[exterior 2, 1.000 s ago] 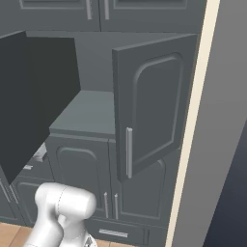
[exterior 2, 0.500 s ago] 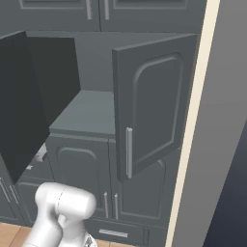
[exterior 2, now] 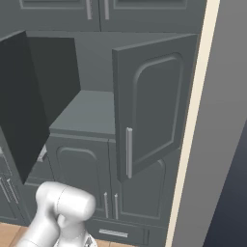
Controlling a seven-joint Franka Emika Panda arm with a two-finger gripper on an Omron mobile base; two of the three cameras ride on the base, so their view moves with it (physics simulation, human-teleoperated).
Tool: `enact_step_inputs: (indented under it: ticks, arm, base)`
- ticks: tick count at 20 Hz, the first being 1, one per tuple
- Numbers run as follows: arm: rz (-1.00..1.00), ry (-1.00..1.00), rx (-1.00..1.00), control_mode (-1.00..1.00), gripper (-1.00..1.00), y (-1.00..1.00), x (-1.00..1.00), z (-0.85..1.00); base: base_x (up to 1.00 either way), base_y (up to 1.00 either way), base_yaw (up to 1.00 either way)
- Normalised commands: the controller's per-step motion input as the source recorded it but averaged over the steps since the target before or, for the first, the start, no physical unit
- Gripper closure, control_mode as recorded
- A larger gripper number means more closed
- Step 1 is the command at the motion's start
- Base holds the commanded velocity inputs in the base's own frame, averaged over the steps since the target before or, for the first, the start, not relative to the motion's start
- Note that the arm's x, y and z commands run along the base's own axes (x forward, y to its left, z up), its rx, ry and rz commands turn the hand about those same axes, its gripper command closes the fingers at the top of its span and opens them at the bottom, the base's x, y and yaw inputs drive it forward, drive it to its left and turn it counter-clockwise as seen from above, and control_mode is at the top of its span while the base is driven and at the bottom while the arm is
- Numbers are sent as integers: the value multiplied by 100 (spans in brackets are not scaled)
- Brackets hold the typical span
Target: Close all open cabinet doors.
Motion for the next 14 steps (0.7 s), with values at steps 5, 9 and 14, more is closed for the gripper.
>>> enact_step_inputs:
  ticks: [5, 9, 14]
  arm:
    - [-24, -1, 4, -100, -100, -55, 19, -16]
    - [-16, -3, 7, -100, -100, -58, 24, -19]
    - [-14, -5, 8, -100, -100, -59, 33, -21]
  base:
    - [0, 0, 0]
    - [0, 0, 0]
    - [0, 0, 0]
